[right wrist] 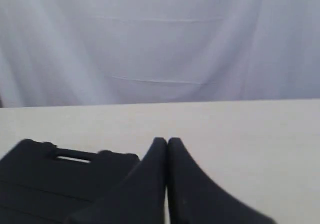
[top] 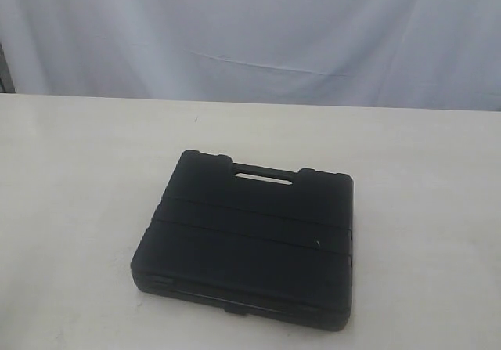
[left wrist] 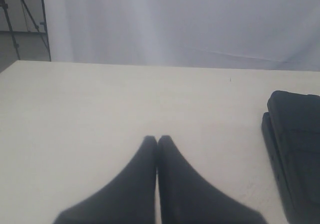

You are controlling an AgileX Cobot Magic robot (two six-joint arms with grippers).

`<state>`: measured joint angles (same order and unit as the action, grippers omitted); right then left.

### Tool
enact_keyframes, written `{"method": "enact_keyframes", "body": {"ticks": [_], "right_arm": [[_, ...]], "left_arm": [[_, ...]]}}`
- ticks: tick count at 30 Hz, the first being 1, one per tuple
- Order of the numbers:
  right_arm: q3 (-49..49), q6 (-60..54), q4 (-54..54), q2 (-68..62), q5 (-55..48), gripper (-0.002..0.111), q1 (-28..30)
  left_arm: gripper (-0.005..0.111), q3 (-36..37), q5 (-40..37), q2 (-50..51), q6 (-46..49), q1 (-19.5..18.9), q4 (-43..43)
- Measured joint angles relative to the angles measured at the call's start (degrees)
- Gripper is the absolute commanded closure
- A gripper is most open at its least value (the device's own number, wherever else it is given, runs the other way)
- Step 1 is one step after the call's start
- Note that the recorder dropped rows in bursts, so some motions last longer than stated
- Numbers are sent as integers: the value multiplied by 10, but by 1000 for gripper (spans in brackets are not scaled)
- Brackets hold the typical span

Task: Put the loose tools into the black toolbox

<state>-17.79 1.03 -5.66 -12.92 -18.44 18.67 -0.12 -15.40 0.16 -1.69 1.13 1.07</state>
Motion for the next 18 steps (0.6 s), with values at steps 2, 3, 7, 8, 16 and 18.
{"method": "enact_keyframes", "body": {"ticks": [2, 3, 7, 8, 16, 18], "right_arm": [[31, -10, -1, 13, 7, 109, 19], [52, -14, -2, 23, 16, 109, 27], [116, -25, 13, 58, 56, 109, 35], [132, -25, 16, 69, 63, 109, 35], [176, -10, 21, 125, 55, 109, 35], [176, -10, 21, 125, 43, 109, 35]], "left_arm": [[107, 0, 0, 0, 0, 0, 0], [107, 0, 0, 0, 0, 0, 0], [107, 0, 0, 0, 0, 0, 0], [107, 0, 0, 0, 0, 0, 0], [107, 0, 0, 0, 0, 0, 0], [107, 0, 0, 0, 0, 0, 0]]}}
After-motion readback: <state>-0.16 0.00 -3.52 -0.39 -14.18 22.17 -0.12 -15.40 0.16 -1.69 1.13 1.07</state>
